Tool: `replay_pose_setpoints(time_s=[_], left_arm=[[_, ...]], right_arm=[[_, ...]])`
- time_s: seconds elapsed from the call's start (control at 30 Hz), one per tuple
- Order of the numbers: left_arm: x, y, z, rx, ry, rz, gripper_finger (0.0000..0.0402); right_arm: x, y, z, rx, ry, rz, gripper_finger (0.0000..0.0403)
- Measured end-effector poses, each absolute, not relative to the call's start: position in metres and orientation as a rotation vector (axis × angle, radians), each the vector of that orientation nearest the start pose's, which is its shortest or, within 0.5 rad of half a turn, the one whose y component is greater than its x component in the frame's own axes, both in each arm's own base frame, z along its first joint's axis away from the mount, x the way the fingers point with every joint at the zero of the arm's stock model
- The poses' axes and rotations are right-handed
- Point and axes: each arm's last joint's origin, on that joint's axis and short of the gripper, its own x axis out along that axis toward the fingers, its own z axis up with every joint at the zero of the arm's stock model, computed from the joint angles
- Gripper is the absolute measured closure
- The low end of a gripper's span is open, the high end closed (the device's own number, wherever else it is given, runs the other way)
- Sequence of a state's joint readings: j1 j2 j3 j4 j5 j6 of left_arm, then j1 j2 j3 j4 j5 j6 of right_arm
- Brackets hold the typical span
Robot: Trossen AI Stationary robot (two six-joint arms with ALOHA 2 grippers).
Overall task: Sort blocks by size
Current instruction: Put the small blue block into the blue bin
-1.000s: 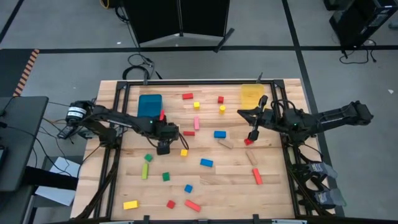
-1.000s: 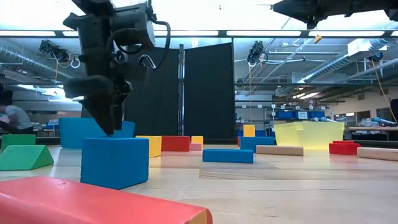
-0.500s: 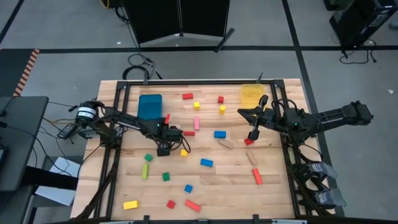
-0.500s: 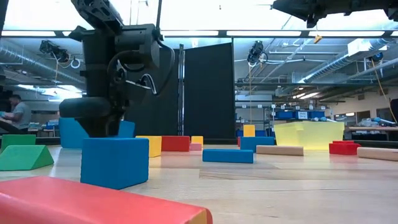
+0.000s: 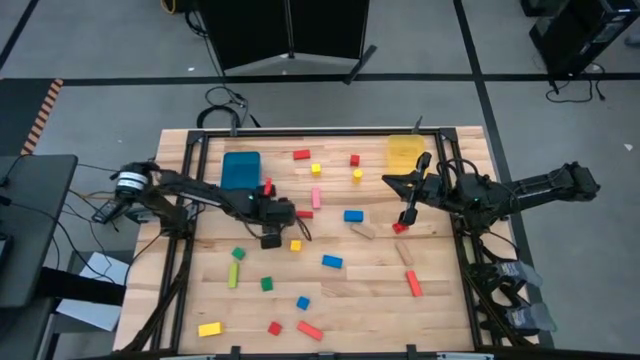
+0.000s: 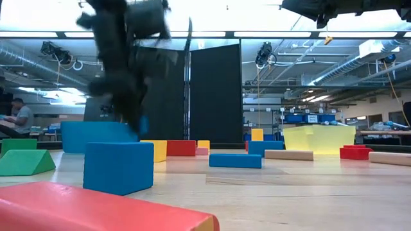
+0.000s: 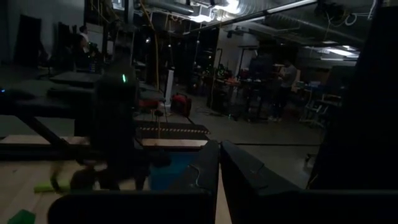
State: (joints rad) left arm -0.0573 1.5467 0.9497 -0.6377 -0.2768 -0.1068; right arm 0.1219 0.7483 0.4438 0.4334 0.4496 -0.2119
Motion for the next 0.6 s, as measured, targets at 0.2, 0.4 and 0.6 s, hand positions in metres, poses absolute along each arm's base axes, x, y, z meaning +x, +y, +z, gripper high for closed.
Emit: replay_pose_setpoints(time_s=[0.2,0.4,0.6], left_arm=[[0.248,0.007,0.252,0.080,1.036,0.377,0.0263],[0.184,0.042,0.262,-0.185,1.046,0.712,0.0263],[0.164,0.060,0.234,-0.314,1.100,0.814,0.0263]], right_arm=[[0.172,0.010,0.278,-0.155,-0.087,-0.324,0.0373],[0.172,0.013,0.276,-0.154,-0.067,-0.302,0.0373],[0.172,0.014,0.269,-0.137,0.002,-0.290,0.0362]])
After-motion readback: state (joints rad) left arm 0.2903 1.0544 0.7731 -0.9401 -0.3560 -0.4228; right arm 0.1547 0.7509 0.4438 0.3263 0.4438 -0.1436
